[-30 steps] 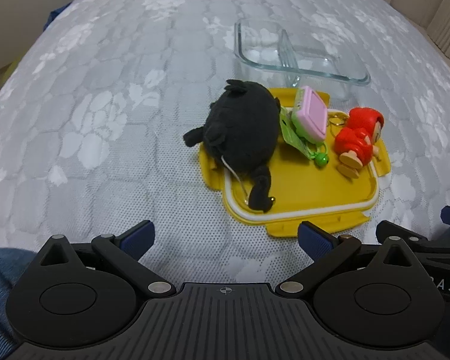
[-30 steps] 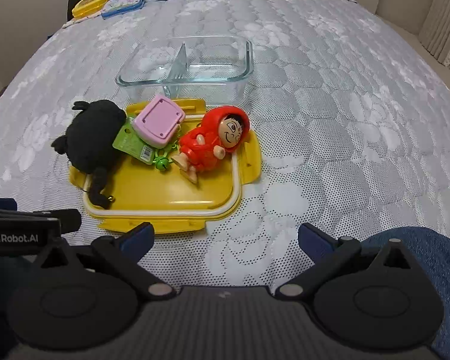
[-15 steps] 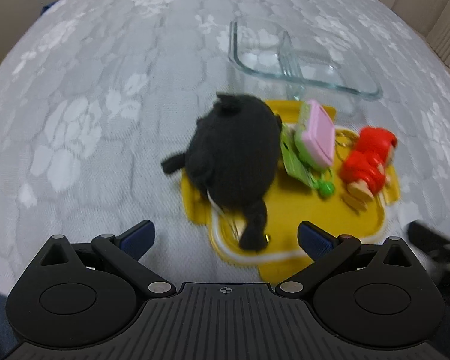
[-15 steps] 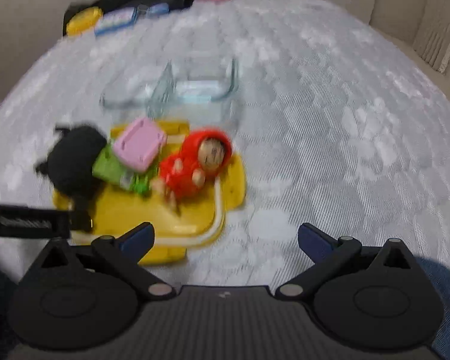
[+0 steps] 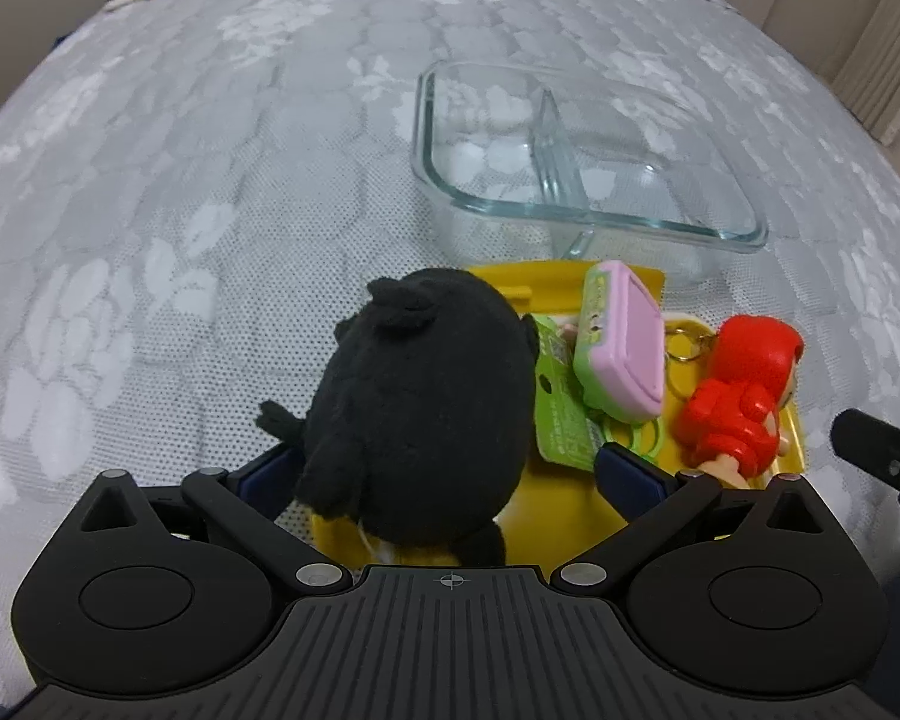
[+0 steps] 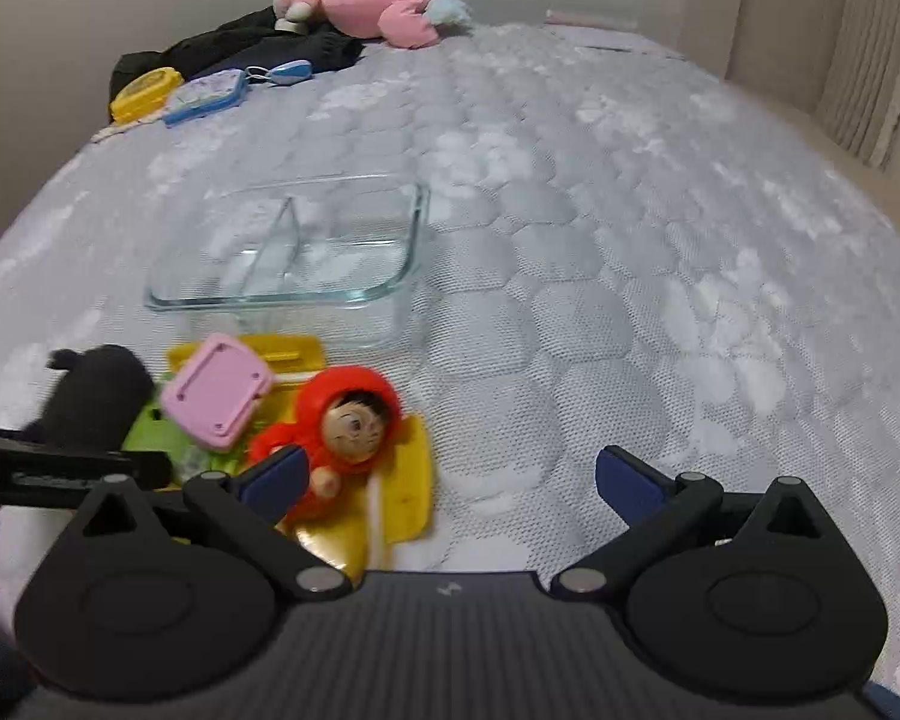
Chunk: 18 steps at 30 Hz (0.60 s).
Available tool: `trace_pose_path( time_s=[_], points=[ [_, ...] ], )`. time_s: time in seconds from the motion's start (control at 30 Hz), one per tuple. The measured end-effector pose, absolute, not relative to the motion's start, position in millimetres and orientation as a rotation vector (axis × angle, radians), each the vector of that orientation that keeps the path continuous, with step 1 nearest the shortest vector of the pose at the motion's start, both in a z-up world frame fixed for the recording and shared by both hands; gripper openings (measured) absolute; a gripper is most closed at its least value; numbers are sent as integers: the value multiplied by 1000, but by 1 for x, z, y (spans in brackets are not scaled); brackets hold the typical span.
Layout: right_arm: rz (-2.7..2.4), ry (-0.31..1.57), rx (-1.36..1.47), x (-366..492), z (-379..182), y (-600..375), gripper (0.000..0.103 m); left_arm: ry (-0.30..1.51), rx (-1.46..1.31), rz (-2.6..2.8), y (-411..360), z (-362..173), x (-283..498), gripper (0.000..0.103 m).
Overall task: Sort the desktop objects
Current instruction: 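Grasp the black plush toy with the left tool and lift it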
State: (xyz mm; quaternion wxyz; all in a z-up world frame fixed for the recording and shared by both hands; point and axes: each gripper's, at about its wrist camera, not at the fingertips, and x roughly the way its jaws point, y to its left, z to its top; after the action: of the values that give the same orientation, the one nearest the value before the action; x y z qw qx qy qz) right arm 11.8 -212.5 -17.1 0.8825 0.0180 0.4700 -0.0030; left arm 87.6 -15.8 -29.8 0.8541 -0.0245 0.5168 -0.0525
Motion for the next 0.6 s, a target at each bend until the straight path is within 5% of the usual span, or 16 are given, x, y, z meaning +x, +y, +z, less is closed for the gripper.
trace_pose_path(
  time_s=[0.4, 0.6],
  points=[
    [-9, 955, 91, 33, -24, -232, 103, 1113, -193, -125, 2, -39, 94, 103],
    [16, 989, 127, 43, -34, -230, 103, 977, -160, -136, 1, -15, 87, 103]
  ],
)
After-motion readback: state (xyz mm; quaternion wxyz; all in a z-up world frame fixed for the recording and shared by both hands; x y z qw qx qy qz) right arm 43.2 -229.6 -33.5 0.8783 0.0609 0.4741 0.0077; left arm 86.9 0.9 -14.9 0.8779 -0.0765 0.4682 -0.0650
